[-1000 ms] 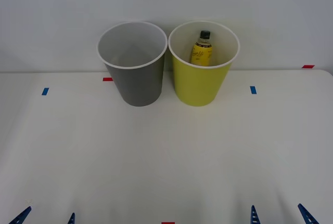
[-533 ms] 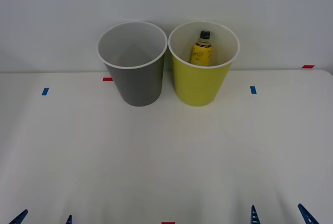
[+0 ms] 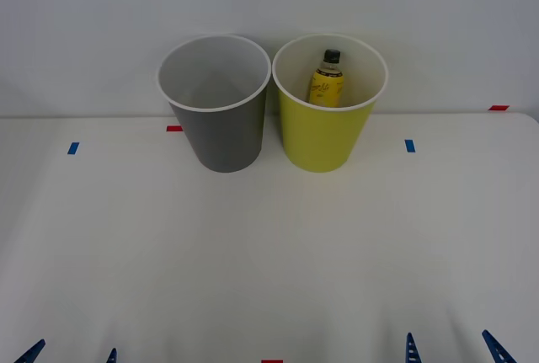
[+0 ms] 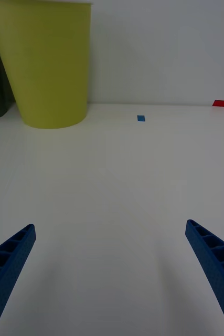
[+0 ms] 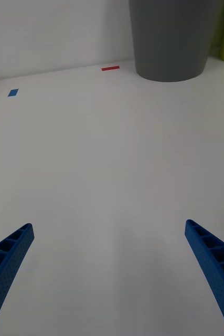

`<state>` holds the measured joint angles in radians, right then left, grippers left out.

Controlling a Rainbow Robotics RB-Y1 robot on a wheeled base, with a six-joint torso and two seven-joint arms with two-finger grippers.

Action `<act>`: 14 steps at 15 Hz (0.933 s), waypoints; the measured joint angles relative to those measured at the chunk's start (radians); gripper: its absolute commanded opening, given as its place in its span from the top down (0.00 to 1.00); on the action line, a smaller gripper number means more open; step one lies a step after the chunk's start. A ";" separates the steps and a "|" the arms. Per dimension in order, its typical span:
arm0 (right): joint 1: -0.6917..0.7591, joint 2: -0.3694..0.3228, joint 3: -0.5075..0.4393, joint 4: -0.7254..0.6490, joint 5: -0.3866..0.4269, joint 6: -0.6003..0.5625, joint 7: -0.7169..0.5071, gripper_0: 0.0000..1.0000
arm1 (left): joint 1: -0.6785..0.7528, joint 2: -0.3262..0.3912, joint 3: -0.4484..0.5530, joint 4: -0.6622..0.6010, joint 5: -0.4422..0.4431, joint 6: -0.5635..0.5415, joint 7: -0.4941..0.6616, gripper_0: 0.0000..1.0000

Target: Put cans in the gray bin and PET bottles in the light green bin.

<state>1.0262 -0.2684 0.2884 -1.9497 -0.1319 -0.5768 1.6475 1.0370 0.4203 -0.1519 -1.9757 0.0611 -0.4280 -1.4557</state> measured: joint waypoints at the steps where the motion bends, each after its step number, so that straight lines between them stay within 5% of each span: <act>1: 0.000 0.000 0.000 0.000 0.000 0.000 0.000 0.00 | 0.000 0.000 0.000 0.000 0.000 0.000 0.000 0.00; 14: 0.000 0.000 0.000 0.000 0.000 0.000 0.000 0.00 | 0.000 0.000 0.000 0.000 0.000 0.000 0.000 0.00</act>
<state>1.0262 -0.2684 0.2884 -1.9497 -0.1319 -0.5768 1.6475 1.0370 0.4203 -0.1519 -1.9757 0.0611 -0.4280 -1.4557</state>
